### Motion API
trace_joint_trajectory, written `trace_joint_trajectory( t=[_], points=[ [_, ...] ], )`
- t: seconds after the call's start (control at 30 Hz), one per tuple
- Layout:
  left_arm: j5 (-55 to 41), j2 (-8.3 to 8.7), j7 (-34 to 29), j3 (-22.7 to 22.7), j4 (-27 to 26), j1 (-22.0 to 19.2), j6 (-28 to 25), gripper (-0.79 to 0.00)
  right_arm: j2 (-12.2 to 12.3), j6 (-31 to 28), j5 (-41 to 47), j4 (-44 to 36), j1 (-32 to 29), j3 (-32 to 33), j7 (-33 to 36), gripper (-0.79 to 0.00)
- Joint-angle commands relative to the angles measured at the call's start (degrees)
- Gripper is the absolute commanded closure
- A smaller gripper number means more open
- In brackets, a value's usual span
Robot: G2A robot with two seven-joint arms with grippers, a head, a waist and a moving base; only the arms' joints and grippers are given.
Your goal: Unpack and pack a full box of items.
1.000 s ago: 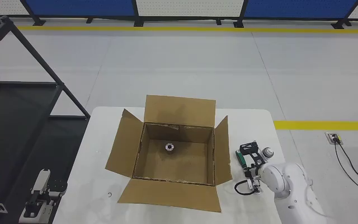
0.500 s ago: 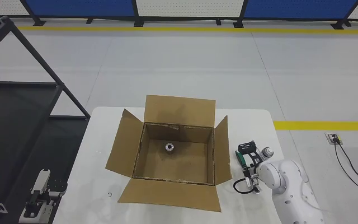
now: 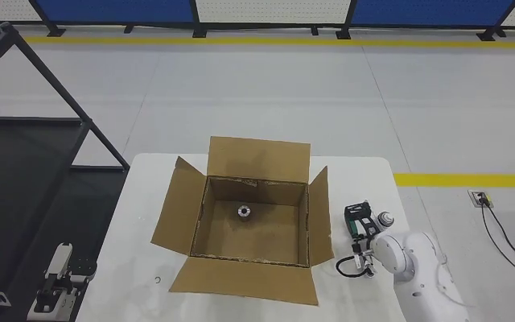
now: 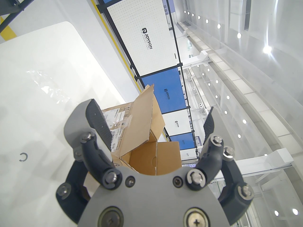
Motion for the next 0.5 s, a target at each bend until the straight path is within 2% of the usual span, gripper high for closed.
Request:
trace_joint_trajectory(
  t=[0.0, 0.47],
  points=[
    [0.0, 0.0, 0.0, 0.0, 0.0, 0.0, 0.0, -0.785, 0.2, -0.1, 0.3, -2.5, -1.4, 1.0, -0.2, 0.0],
    [0.0, 0.0, 0.0, 0.0, 0.0, 0.0, 0.0, -0.785, 1.6, -2.2, 6.3, -27.4, -15.6, 10.2, -6.3, 0.0]
  ],
)
